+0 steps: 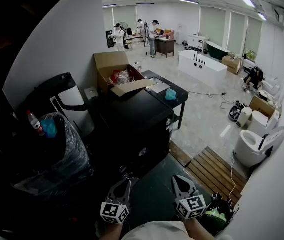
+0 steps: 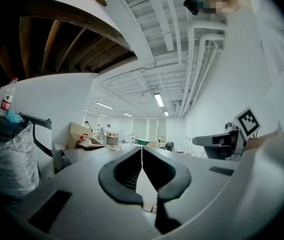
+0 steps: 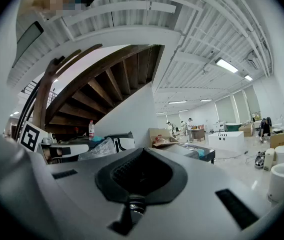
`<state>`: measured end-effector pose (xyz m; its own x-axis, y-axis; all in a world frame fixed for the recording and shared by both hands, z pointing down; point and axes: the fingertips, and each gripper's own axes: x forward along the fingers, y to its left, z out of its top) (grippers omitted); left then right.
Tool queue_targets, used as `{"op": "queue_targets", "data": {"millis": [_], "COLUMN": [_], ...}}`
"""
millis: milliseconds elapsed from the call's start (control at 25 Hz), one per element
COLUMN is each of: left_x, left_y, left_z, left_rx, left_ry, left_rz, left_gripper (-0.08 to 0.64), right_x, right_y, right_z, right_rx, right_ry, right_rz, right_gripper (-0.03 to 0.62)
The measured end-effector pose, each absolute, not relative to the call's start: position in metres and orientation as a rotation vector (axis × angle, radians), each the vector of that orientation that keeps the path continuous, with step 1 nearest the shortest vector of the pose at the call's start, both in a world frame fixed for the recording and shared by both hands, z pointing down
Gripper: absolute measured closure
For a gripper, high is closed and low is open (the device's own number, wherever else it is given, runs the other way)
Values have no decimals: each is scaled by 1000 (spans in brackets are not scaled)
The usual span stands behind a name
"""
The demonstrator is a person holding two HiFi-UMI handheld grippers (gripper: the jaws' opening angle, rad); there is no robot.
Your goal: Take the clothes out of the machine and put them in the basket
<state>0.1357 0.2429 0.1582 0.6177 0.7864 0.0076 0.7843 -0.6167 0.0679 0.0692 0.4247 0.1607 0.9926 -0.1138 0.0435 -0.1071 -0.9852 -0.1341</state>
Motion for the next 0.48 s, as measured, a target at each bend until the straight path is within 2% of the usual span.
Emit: {"op": "queue_targets", "data": {"millis": [480], "left_x": [139], "left_y": [240], "left_z": [154], "left_rx": [2763], "left_ry": [1345], "left_rz": [29], "left_gripper": [538], "right_x": [71], "right_y": [423], "right_z": [162], "right_rx": [-3010], "right_ry": [157], "right_rz": [-80], "right_gripper": [584]}}
